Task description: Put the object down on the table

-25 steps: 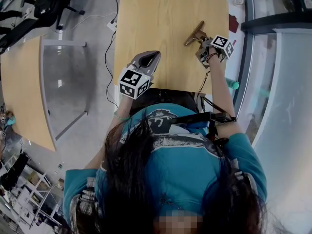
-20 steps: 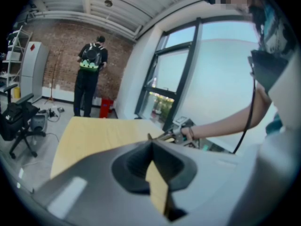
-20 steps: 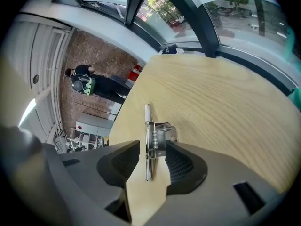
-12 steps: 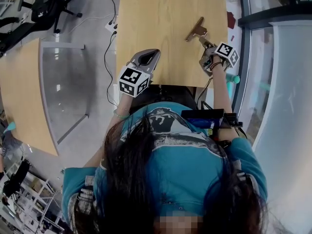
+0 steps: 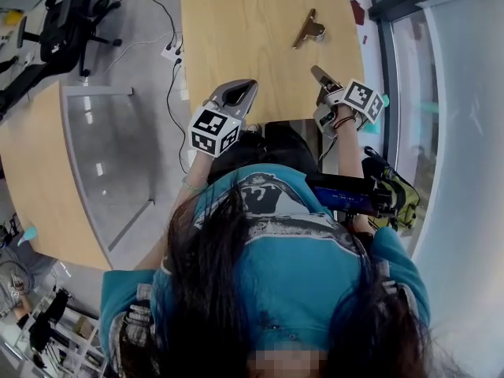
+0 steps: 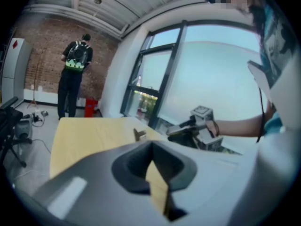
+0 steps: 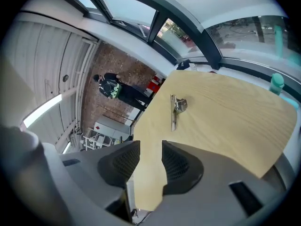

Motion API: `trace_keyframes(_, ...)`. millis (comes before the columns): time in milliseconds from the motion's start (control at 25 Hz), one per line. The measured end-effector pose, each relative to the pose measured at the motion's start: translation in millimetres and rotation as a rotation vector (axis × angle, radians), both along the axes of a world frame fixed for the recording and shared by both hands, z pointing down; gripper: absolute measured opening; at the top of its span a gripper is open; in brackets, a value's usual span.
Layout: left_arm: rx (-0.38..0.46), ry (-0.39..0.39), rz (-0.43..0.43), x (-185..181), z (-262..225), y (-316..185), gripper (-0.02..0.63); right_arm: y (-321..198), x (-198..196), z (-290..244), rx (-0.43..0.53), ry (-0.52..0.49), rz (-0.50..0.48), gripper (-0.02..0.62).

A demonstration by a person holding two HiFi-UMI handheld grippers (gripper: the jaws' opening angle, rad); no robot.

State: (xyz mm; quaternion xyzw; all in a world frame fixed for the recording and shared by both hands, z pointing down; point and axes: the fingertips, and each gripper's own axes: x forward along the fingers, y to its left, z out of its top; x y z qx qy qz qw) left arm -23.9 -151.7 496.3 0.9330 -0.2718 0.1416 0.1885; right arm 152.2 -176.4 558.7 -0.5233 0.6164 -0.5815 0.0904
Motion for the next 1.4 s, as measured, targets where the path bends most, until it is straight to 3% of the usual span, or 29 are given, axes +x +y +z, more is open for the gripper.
trace_keyframes(200, -0.001, 0.01, 0.069, -3, 2, 29, 0.002, 46, -32, -19, 0.053, -0.008, 0.036, 0.141)
trace_keyframes(480, -0.004, 0.029, 0.136, 1, 11, 76, 0.002, 107, -66, -17, 0.049, 0.005, 0.026, 0.091)
trace_keyframes(1040, 0.012, 0.048, 0.152, 24, -1, 121, 0.002, 184, -63, -19, 0.026, -0.003, 0.024, 0.032)
trace_keyframes(1400, 0.027, 0.005, 0.124, 34, -3, 230, 0.002, 292, -45, -24, 0.052, -0.036, 0.025, 0.031)
